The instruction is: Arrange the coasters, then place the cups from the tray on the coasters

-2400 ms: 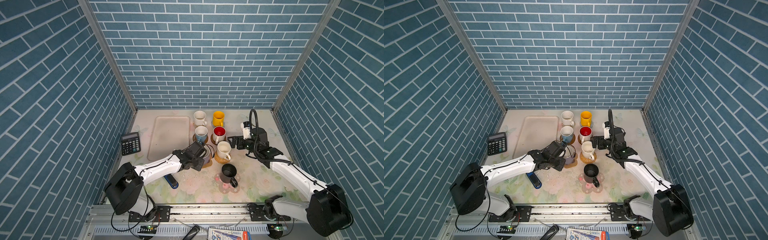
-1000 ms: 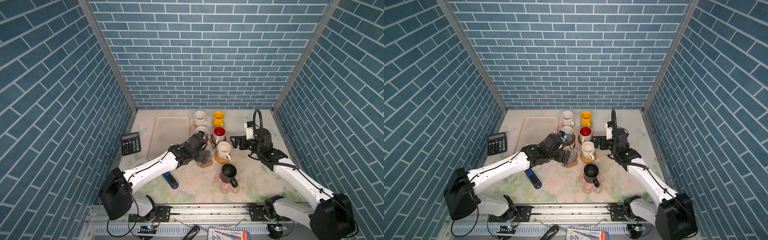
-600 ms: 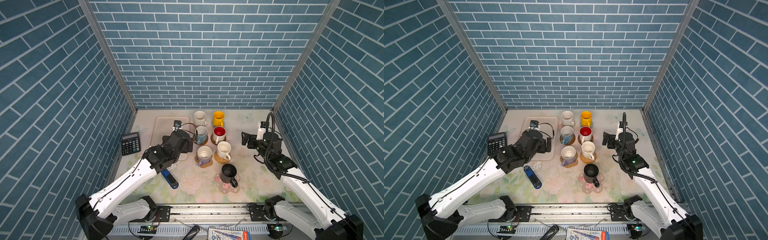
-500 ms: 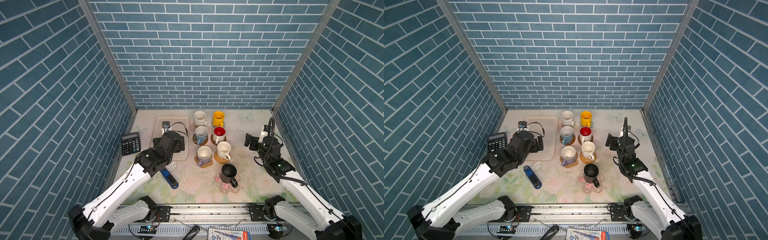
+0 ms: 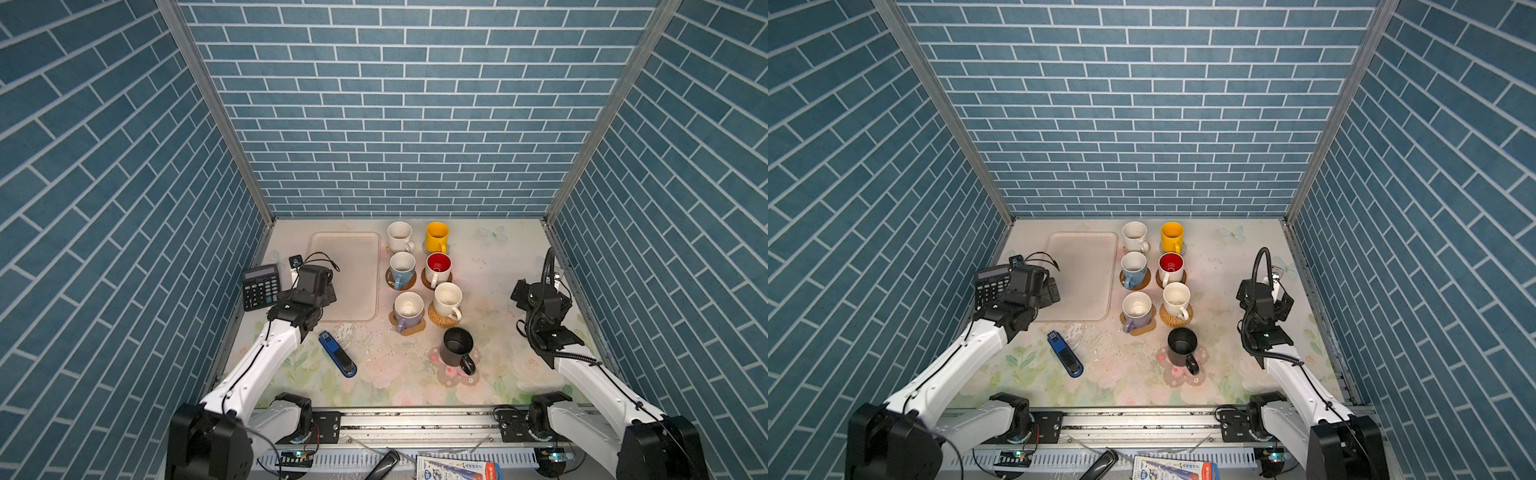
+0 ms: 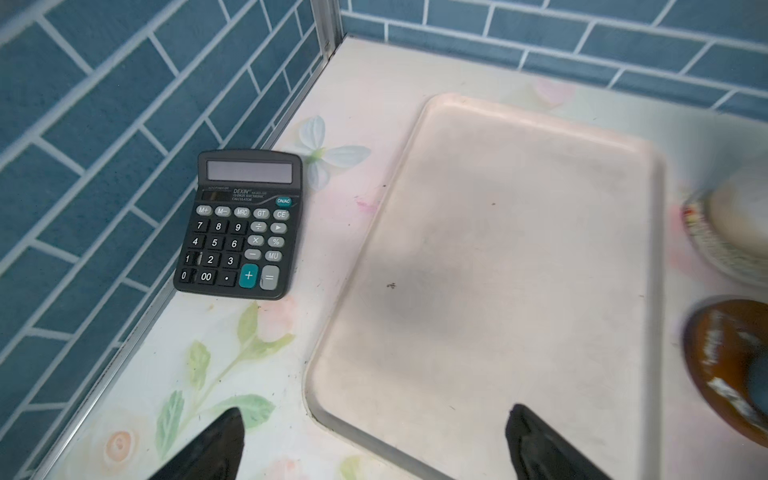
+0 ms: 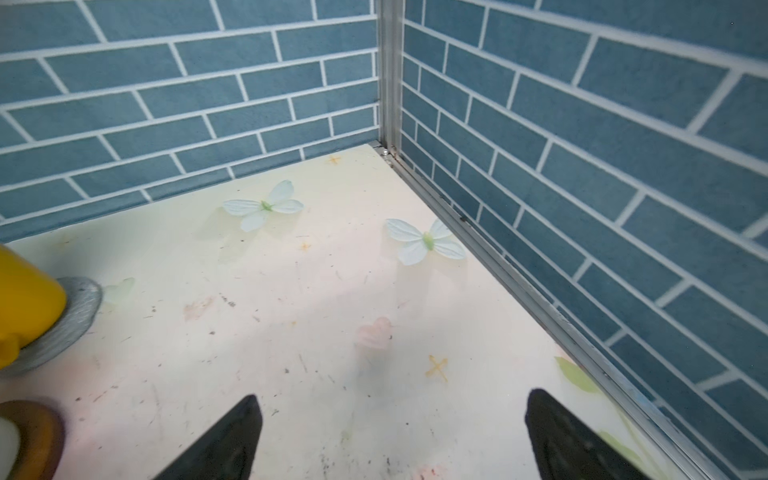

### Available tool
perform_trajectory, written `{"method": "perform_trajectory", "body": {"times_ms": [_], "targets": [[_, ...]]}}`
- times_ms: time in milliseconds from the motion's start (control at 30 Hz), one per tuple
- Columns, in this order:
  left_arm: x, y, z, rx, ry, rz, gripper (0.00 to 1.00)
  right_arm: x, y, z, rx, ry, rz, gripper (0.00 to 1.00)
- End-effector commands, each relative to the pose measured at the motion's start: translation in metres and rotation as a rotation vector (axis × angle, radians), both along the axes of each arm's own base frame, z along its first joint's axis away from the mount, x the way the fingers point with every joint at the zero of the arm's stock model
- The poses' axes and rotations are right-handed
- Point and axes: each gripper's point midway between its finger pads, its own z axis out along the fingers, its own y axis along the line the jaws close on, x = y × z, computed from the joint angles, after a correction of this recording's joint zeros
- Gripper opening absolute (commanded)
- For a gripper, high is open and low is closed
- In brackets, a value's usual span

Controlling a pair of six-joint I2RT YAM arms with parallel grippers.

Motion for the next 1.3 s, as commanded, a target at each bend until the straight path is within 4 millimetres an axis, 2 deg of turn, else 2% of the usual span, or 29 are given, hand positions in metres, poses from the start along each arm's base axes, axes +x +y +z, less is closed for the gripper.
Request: {"method": "perform_trajectory", "body": {"times_ms": [0,133,267,400,533,600,700,833,900,1000,1067,1200,1267], "targets": [[0.018,0.009,-0.010,0.067,0.027,-0.048,0.99,-0.001,-0.012,-0.007,-0.040,0.009,-0.021,0.99],[0.035,0.023,-0.032,0.062,0.048,-0.059,0.99,0.005,-0.015,-0.016,-0.052,0.016,0.011,0.99],[0.054,0.032,-0.031,0.057,-0.014,-0.070,0.99,0.008,-0.016,-0.026,-0.064,-0.068,0.030,0.99],[0.070,0.035,-0.027,0.052,-0.117,-0.099,0.99,0.012,-0.016,-0.027,-0.095,-0.160,0.037,0.98],[0.074,0.040,-0.036,0.040,-0.157,-0.130,0.99,0.019,-0.014,-0.031,-0.149,-0.168,0.063,0.98],[0.076,0.043,-0.035,0.060,-0.190,-0.135,0.99,0.023,-0.014,-0.030,-0.169,-0.192,0.067,0.98],[0.075,0.046,-0.035,0.079,-0.229,-0.128,0.99,0.027,-0.010,-0.040,-0.175,-0.180,0.093,0.99],[0.057,0.050,-0.037,0.182,-0.311,-0.040,0.99,0.021,-0.007,-0.040,-0.169,-0.210,0.107,0.98],[0.053,0.042,-0.036,0.223,-0.348,-0.053,0.99,0.017,-0.006,-0.040,-0.177,-0.231,0.118,0.99],[0.060,0.036,-0.039,0.224,-0.314,-0.087,0.99,0.018,-0.004,-0.040,-0.177,-0.230,0.132,0.99],[0.067,0.025,-0.043,0.213,-0.309,-0.157,0.99,0.018,-0.002,-0.040,-0.178,-0.228,0.140,0.99],[0.069,0.014,-0.046,0.187,-0.313,-0.233,0.99,0.025,0.002,-0.041,-0.180,-0.206,0.166,0.99],[0.067,0.007,-0.051,0.176,-0.333,-0.276,0.99,0.031,0.010,-0.045,-0.181,-0.175,0.218,0.98]]}}
